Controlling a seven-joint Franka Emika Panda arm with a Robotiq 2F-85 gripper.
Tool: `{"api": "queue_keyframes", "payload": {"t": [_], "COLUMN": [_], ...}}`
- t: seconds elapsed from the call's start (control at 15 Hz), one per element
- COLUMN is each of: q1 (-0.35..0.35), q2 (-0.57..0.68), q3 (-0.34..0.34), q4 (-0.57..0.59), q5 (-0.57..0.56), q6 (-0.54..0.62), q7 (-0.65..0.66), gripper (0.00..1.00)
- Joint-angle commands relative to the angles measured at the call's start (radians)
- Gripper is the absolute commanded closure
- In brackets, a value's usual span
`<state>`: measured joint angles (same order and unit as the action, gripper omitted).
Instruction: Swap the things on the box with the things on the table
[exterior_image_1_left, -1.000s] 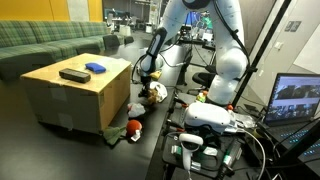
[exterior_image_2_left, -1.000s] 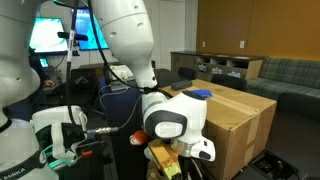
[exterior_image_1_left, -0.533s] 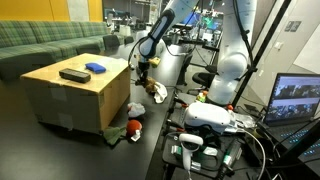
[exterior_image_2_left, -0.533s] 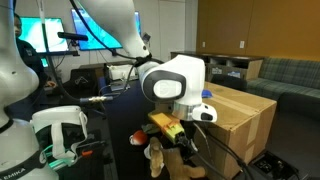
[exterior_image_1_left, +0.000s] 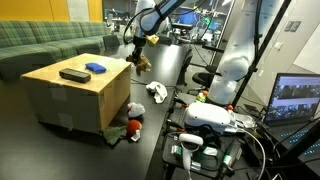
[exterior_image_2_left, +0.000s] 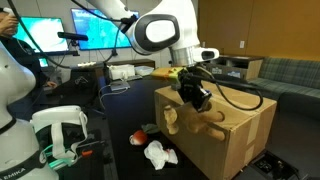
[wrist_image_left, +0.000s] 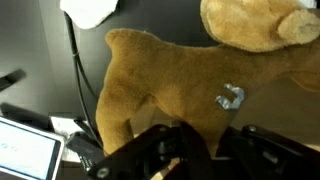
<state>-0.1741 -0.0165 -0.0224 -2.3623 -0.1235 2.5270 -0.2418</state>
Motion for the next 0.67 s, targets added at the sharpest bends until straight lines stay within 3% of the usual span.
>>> {"api": "queue_keyframes", "payload": {"t": [0.0,0.33,0.6], "q1": [0.045,0.084,0.101], "q2": [-0.008,0.078,0.210], "q3": [-0.017,-0.011,-0.032], "q4": [0.056,0.170,0.285], "q5": [-0.049,-0.080,-0.192], "q6": [0.038,0.096,0.160], "q7": [0.079,0.119,0.215], "gripper": [0.97,0.97,0.97]}}
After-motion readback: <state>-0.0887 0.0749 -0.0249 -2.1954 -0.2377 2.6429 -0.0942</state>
